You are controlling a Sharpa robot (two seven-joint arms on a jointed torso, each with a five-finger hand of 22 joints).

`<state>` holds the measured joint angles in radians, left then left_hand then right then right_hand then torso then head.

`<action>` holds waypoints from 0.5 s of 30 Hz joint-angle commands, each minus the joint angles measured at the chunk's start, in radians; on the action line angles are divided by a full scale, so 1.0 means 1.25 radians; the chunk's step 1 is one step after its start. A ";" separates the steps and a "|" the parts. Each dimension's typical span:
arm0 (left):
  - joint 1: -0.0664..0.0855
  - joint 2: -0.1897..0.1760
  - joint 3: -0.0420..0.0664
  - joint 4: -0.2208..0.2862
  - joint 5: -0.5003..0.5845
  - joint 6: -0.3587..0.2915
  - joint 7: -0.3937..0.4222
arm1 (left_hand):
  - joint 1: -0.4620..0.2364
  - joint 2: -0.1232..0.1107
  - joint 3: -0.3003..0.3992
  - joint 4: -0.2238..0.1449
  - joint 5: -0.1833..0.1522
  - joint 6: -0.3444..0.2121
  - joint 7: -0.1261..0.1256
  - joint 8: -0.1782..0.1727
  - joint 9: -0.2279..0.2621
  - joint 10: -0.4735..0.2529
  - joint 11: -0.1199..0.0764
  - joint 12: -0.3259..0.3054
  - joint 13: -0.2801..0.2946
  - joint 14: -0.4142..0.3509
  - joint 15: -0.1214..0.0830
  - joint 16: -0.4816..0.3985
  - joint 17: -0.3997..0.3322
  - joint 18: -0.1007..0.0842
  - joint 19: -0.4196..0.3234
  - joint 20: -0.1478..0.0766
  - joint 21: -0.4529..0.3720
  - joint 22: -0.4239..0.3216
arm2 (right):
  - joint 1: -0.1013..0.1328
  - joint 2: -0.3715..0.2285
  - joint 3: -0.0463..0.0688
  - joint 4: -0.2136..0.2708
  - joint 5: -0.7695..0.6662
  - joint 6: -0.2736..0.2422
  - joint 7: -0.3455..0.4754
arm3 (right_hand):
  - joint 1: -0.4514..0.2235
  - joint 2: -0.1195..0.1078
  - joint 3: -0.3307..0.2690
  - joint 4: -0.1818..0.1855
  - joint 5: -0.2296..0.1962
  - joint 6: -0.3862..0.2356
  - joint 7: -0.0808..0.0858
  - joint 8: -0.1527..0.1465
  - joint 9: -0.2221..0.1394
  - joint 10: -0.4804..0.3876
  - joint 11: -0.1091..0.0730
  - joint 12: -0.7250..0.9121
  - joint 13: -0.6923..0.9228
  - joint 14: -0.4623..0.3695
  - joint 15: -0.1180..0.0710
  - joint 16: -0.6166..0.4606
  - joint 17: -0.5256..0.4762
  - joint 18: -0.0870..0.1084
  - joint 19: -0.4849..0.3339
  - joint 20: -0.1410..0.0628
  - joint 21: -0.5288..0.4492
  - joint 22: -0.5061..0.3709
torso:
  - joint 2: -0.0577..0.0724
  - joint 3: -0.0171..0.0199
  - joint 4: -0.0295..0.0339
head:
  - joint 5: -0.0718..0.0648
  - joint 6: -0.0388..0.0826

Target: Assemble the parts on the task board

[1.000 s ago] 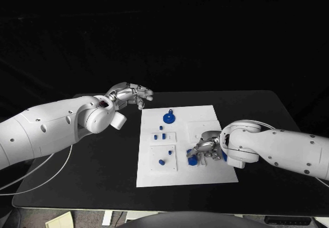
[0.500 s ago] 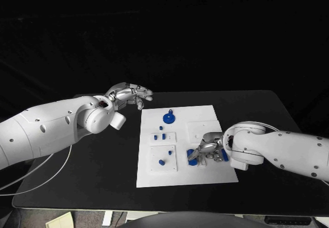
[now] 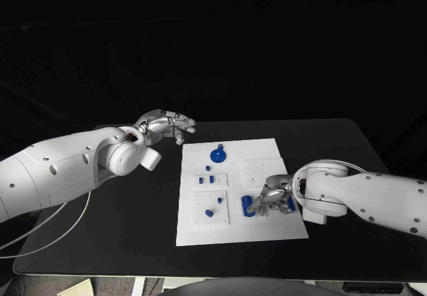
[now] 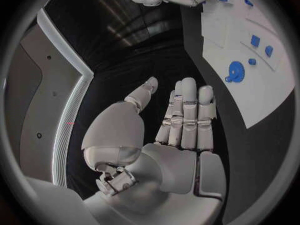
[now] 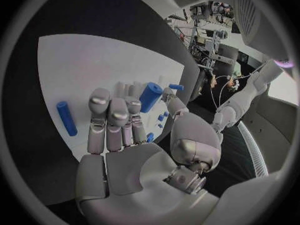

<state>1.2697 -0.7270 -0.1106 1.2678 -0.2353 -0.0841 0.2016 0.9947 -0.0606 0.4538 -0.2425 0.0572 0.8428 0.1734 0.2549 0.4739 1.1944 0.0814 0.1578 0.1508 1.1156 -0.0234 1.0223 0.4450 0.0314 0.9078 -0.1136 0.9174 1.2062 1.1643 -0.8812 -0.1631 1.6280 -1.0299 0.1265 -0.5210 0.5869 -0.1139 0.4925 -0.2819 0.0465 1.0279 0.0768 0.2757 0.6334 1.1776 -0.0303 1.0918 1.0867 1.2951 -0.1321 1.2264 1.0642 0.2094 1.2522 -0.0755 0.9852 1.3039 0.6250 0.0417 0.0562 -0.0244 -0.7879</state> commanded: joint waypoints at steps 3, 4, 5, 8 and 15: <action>0.000 0.001 0.001 0.001 0.001 0.010 0.006 | -0.003 0.000 0.001 0.006 -0.001 -0.003 0.003 0.005 -0.001 0.000 0.005 0.000 0.001 0.001 0.000 -0.005 0.001 0.065 -0.001 -0.006 -0.004 0.001 | 0.000 0.000 0.000 -0.003 -0.009 0.019 -0.005 | 0.013 0.014 0.010 0.000 0.003 0.001 0.002 -0.001 -0.001 -0.001 -0.002 -0.005 0.001 0.002 -0.005 -0.006 0.001 0.042 0.002 -0.002 -0.005 -0.001 | 0.000 -0.0007 0.0006 | -0.001 -0.002; 0.000 0.001 0.001 0.001 0.001 0.007 0.008 | -0.003 0.000 0.001 0.006 -0.001 -0.003 0.003 0.005 -0.001 0.000 0.005 0.000 0.001 0.001 0.000 -0.005 0.001 0.065 -0.001 -0.006 -0.004 0.001 | 0.000 0.001 0.000 -0.004 -0.013 0.018 -0.007 | 0.019 0.024 0.016 0.001 0.002 0.002 0.001 -0.001 0.000 0.000 -0.003 -0.005 0.001 0.002 -0.005 -0.006 0.001 0.042 0.003 -0.002 -0.005 -0.002 | 0.000 -0.0007 0.0006 | -0.001 -0.002; 0.000 0.001 0.001 0.002 0.001 0.005 0.009 | -0.003 0.000 0.001 0.006 -0.001 -0.003 0.003 0.005 -0.001 0.000 0.005 0.000 0.001 0.001 0.000 -0.005 0.002 0.065 -0.001 -0.006 -0.004 0.001 | 0.000 0.002 0.000 -0.006 -0.015 0.017 -0.007 | 0.031 0.034 0.029 0.003 0.002 0.003 0.001 -0.001 0.000 0.001 -0.003 -0.005 0.001 0.003 -0.005 -0.006 0.002 0.042 0.004 -0.003 -0.005 -0.002 | 0.000 -0.0008 0.0006 | -0.001 -0.002; 0.000 0.001 0.001 0.001 0.001 0.005 0.009 | -0.003 0.000 0.001 0.006 -0.001 -0.002 0.003 0.005 -0.001 0.000 0.005 0.000 0.001 0.001 0.000 -0.005 0.002 0.065 -0.001 -0.006 -0.004 0.001 | 0.000 0.004 0.000 -0.008 -0.017 0.016 -0.007 | 0.052 0.056 0.061 0.015 0.002 0.004 0.001 -0.002 0.000 0.002 -0.003 -0.006 0.001 0.004 -0.005 -0.008 0.002 0.042 0.006 -0.002 -0.006 -0.003 | 0.000 -0.0013 0.0009 | -0.002 -0.002; 0.000 0.001 0.001 0.002 0.001 0.006 0.009 | -0.003 0.001 0.002 0.007 0.000 -0.002 0.003 0.005 -0.001 0.000 0.005 0.000 0.001 0.001 0.000 -0.005 0.002 0.065 -0.001 -0.006 -0.004 0.001 | -0.001 0.017 0.000 -0.015 -0.026 -0.006 -0.007 | 0.071 0.058 0.115 0.041 0.002 0.008 0.002 -0.003 0.000 0.006 -0.002 -0.007 0.003 0.007 -0.004 -0.009 0.006 0.042 0.010 0.005 -0.003 -0.003 | 0.000 -0.0012 0.0009 | -0.001 -0.004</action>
<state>1.2697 -0.7270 -0.1104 1.2683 -0.2353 -0.0845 0.2022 0.9947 -0.0606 0.4561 -0.2403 0.0572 0.8413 0.1749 0.2549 0.4741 1.1943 0.0814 0.1578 0.1511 1.1156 -0.0234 1.0223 0.4458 0.0314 0.9079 -0.1135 0.9175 1.2059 1.1637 -0.8626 -0.1635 1.6144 -1.0436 0.1348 -0.5250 0.6677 -0.0437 0.6351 -0.2304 0.0465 1.0329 0.0784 0.2771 0.6348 1.1793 -0.0320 1.0879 1.0896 1.3007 -0.1342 1.2216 1.0705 0.2093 1.2597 -0.0720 0.9844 1.3004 0.6249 0.0402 0.0570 -0.0265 -0.7914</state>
